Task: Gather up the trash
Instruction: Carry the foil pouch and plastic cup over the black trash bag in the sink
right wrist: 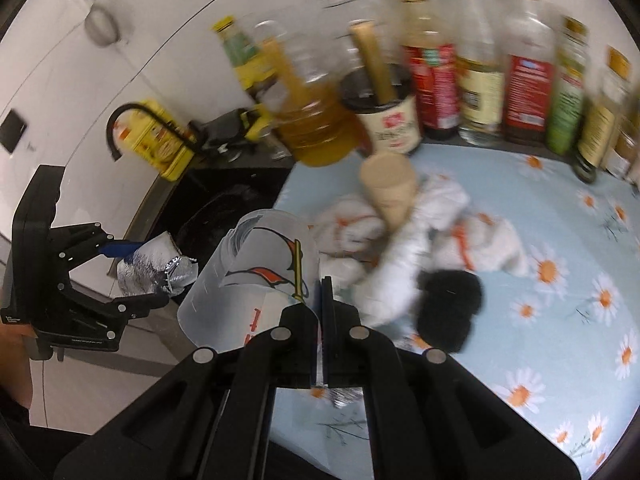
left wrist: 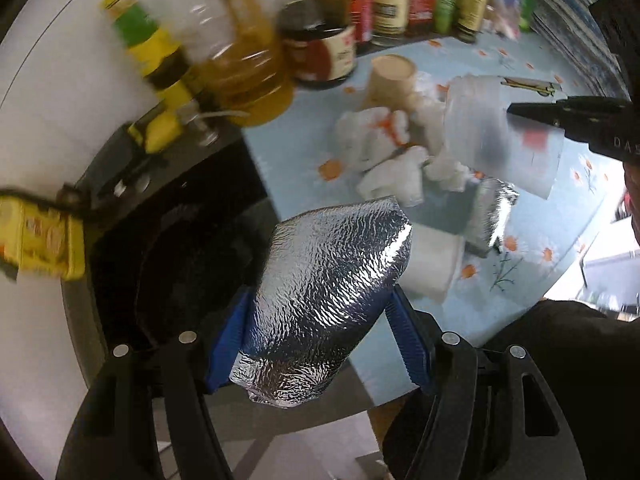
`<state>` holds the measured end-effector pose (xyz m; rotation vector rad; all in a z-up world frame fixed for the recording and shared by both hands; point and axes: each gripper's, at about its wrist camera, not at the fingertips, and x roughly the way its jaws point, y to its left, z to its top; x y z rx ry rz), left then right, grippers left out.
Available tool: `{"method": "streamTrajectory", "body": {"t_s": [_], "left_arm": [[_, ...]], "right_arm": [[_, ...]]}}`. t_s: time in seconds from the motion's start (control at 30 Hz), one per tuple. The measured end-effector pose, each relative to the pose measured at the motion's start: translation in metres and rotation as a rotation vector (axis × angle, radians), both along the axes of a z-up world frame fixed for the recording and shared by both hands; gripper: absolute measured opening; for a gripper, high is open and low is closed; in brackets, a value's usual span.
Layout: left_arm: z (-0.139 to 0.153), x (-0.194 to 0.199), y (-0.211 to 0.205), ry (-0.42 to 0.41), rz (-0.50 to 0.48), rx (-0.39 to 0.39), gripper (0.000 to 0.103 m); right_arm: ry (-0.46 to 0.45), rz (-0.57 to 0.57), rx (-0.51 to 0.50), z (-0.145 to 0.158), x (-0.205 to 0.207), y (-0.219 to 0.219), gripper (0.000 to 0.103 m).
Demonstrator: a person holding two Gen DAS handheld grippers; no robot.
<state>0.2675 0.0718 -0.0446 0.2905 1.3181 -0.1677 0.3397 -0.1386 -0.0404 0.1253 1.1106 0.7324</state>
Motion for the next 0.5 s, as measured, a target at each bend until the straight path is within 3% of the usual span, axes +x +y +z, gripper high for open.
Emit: {"method": "streamTrajectory", "body": {"t_s": [0.5], "left_arm": [[-0.011,-0.029,0.130,-0.036,0.141,-0.111,0.066]], "right_arm": [[0.000,0.117,-0.061,0.007,-0.024,0.150,0.002]]}}
